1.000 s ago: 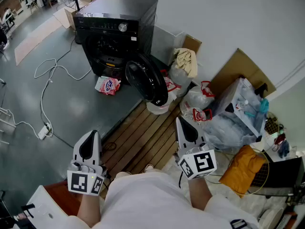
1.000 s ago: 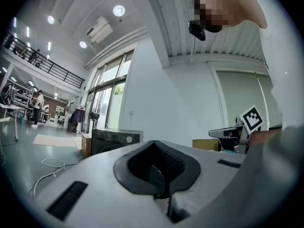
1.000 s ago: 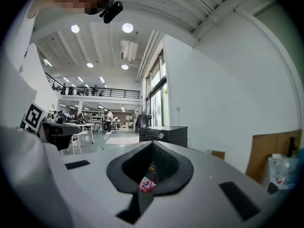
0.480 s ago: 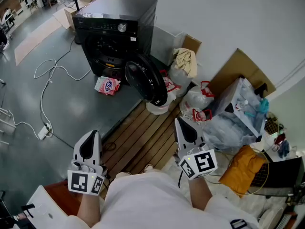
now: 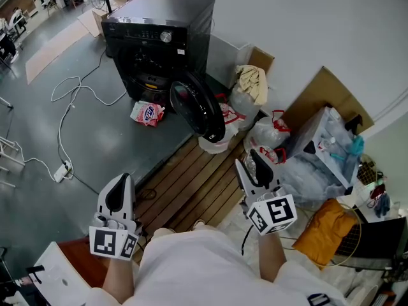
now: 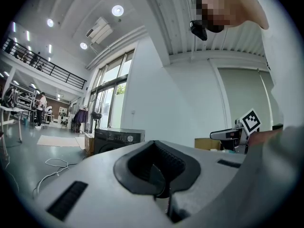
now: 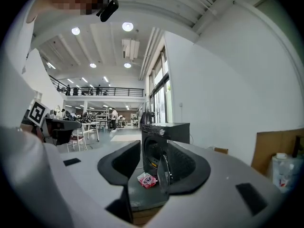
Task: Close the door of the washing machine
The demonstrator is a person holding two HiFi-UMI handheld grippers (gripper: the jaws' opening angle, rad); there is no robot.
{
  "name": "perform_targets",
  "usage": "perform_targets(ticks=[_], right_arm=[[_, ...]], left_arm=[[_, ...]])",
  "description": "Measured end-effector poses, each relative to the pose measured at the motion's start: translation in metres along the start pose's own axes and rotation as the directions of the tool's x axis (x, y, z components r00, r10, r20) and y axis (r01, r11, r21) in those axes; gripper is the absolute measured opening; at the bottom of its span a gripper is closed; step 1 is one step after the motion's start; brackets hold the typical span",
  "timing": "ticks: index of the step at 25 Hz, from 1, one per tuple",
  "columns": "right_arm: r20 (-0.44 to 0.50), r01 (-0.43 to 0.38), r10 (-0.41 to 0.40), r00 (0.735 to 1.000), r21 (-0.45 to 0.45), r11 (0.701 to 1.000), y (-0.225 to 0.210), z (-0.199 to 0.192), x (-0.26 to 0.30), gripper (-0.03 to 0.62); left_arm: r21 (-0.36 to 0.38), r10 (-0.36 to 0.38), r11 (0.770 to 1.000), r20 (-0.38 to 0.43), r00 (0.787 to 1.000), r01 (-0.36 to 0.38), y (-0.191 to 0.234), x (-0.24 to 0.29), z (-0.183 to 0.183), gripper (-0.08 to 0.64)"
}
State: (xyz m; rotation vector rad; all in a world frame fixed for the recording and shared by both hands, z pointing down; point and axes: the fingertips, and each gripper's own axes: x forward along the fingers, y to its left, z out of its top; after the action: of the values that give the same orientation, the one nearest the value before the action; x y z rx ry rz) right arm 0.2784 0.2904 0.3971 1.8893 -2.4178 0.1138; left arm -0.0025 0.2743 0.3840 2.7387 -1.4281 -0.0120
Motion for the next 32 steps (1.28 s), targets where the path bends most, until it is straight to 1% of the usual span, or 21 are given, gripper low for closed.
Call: perform_targets(ticks=[3,5,8,12,16,19,23,27,30,32], right_arm=[[-0.003,-0.032,0.032,0.999,0.005,0.999,-0.011,-0.003,-0.002,0.198],[-0.011,-0.061,0.061,0.998,0.005,0.998,-0.012,-0.008,-0.003,0.255],[-0.029,-0.074,0.074,0.997,0.024,0.997,-0.018,-0.019,-0.007,0.292],[-0.063,-0.078,0.08,0.995,0.028,0.997,-0.023,-0.029,-0.006,0.307],[-0.085,-0.087,0.089,0.992,0.028,0.996,-0.02,-0.035,0.006,0.308],[-0.116,-0.087,0.091,0.989,0.039,0.995,-0.022,-0.047,0.022,0.308],[-0.161,-0.086,0.092,0.983,0.047,0.995,-0.023,-0.061,0.062,0.308],[-0.194,-0.102,0.104,0.975,0.021,0.995,-0.022,-0.063,0.125,0.31],[-0.243,-0.083,0.081,0.967,0.001,0.997,-0.023,-0.058,0.174,0.308],[-0.285,-0.057,0.055,0.957,0.003,0.998,-0.02,-0.047,0.205,0.308]], left_arm=[[0.002,0.016,1.0,-0.009,1.0,-0.016,-0.009,0.003,-0.001,0.005],[0.002,0.026,1.0,-0.014,1.0,-0.026,-0.015,0.003,-0.005,0.005],[-0.004,0.036,0.999,-0.02,0.999,-0.036,-0.023,0.005,-0.011,0.005],[-0.005,0.046,0.999,-0.034,0.998,-0.046,-0.025,0.004,-0.014,0.005],[-0.011,0.065,0.998,-0.059,0.996,-0.066,-0.013,0.006,-0.02,0.005],[-0.017,0.068,0.997,-0.083,0.994,-0.07,-0.003,0.016,-0.03,0.005],[-0.037,0.071,0.996,-0.109,0.992,-0.075,0.024,0.042,-0.044,0.005],[-0.072,0.077,0.994,-0.131,0.988,-0.087,0.069,0.077,-0.058,0.005],[-0.124,0.066,0.989,-0.154,0.986,-0.086,0.11,0.109,-0.064,0.005],[-0.149,0.039,0.987,-0.159,0.987,-0.063,0.138,0.134,-0.054,0.005]])
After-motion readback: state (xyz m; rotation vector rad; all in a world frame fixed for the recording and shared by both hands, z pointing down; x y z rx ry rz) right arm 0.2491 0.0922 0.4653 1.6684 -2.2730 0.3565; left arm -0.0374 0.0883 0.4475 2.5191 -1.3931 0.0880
